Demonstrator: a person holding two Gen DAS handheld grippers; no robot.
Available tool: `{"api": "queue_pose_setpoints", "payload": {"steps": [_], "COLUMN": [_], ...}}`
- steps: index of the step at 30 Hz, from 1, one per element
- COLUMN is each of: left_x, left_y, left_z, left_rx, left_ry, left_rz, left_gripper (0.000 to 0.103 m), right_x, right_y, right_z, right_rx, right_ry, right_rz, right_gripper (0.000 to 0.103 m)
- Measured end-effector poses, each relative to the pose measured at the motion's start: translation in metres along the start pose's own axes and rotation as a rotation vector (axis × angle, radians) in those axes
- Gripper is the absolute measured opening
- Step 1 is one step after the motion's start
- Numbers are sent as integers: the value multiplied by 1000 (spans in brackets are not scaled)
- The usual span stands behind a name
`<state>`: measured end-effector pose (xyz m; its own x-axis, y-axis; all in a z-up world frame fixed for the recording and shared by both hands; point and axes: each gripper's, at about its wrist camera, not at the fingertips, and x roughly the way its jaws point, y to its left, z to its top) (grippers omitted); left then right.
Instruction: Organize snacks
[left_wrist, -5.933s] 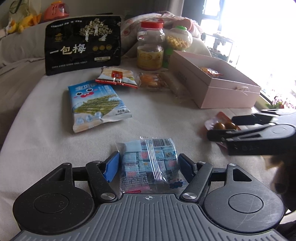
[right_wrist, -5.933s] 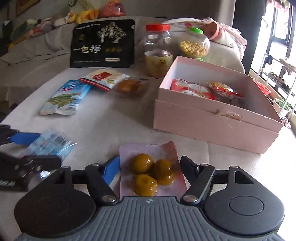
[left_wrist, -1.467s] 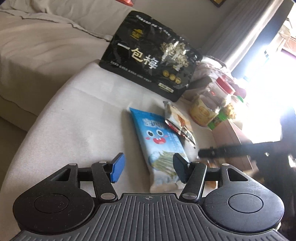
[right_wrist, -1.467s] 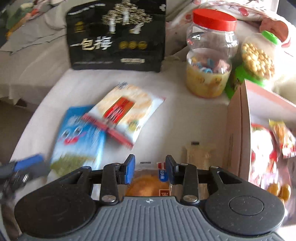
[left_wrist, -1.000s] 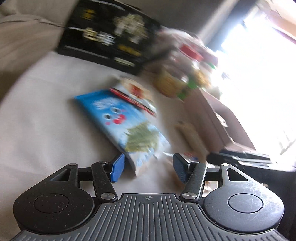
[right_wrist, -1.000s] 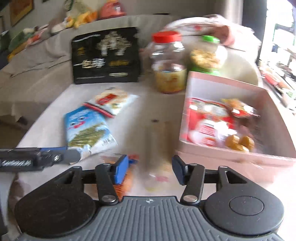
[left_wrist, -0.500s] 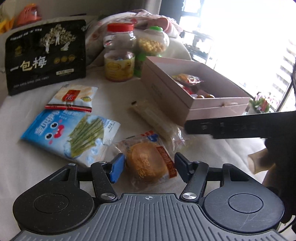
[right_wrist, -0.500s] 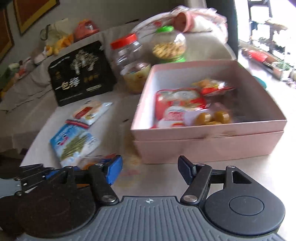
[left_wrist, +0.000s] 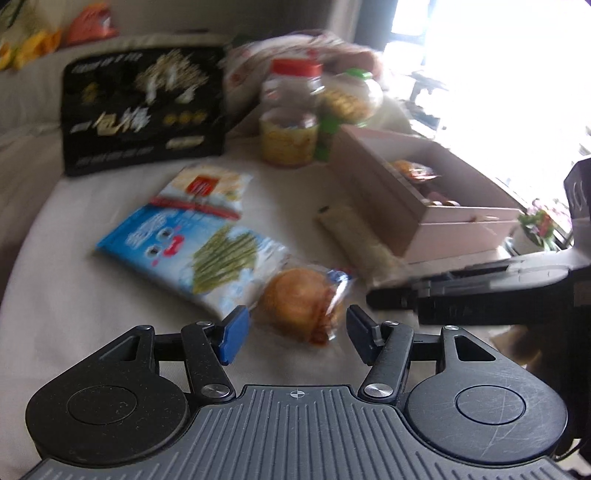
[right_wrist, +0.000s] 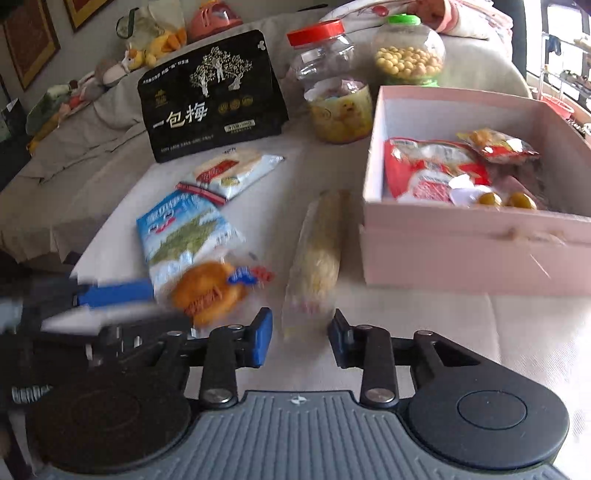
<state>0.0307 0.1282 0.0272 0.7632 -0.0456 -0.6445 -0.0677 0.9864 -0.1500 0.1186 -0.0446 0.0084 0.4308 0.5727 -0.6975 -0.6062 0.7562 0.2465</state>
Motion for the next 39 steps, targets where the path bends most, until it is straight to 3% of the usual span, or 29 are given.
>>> {"api": "queue_pose_setpoints", "payload": {"steps": [3, 7, 11, 16, 20, 24, 30, 34, 39], "left_x": [3, 20, 35, 35, 16, -7, -21, -21, -23], "left_y": [-6, -13, -19, -15, -4, 8, 25, 29, 31], "left_z": [5, 13, 13, 8, -5, -24, -35, -42, -51], "left_rx": [67, 125, 153, 124, 33, -62, -145, -168, -176], "left_ry": [-22, 12, 56, 72, 55, 17, -17, -39, -90], "left_rz": [4, 33, 44, 43, 43, 83, 65, 47, 22], "left_gripper": [64, 64, 65, 63, 62, 62, 62, 64, 65], "right_x": [-16, -35, -46, -48, -41, -18, 20, 28, 34], "right_y": [-2, -7, -16, -21, -9, 3, 20, 23, 33], "right_z": [-17, -33, -40, -32, -15, 5, 22, 25, 32], "right_rx": [-20, -38, -29, -1, -14, 24, 24, 13, -52], "right_ry": [1, -11, -42, -73, -106, -84, -25, -25, 8], "right_rz": [-18, -54, -107, -119, -106, -67, -131, -163, -202], "right_gripper": [33, 34, 55, 58, 58, 58, 57, 42, 33]}}
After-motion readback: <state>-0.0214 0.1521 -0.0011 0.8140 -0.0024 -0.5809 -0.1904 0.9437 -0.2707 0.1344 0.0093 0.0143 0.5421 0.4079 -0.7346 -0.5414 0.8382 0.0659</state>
